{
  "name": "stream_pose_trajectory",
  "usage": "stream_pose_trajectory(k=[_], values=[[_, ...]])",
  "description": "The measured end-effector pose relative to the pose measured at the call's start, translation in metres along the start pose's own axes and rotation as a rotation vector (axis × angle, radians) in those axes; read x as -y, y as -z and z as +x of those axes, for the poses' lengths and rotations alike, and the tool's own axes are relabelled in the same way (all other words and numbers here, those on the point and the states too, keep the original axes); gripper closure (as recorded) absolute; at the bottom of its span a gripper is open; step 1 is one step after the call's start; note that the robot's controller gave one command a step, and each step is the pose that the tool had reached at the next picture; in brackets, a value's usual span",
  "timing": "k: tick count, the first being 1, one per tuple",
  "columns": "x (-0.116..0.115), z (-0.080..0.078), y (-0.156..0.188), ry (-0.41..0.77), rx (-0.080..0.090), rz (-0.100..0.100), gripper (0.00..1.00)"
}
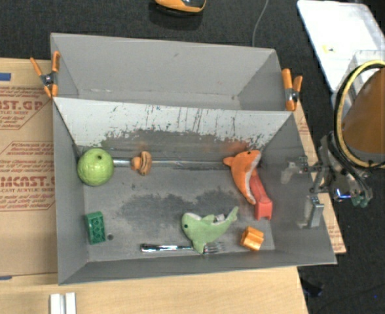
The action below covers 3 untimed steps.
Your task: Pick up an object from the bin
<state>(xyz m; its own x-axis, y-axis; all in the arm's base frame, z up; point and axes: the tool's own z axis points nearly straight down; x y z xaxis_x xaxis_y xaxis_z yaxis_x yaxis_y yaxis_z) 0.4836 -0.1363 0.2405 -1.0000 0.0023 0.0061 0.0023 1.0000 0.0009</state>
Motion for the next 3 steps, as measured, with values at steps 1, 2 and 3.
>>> stream_pose_trajectory(k=[1,2,3], values=[[-0.001,-0.002,0.004,0.003,0.008,0.002,0.00],[-0.031,-0.003,-0.073,0.155,0.010,0.003,0.00],[-0.089,0.000,-0.081,0.288,0.018,0.005,0.00]])
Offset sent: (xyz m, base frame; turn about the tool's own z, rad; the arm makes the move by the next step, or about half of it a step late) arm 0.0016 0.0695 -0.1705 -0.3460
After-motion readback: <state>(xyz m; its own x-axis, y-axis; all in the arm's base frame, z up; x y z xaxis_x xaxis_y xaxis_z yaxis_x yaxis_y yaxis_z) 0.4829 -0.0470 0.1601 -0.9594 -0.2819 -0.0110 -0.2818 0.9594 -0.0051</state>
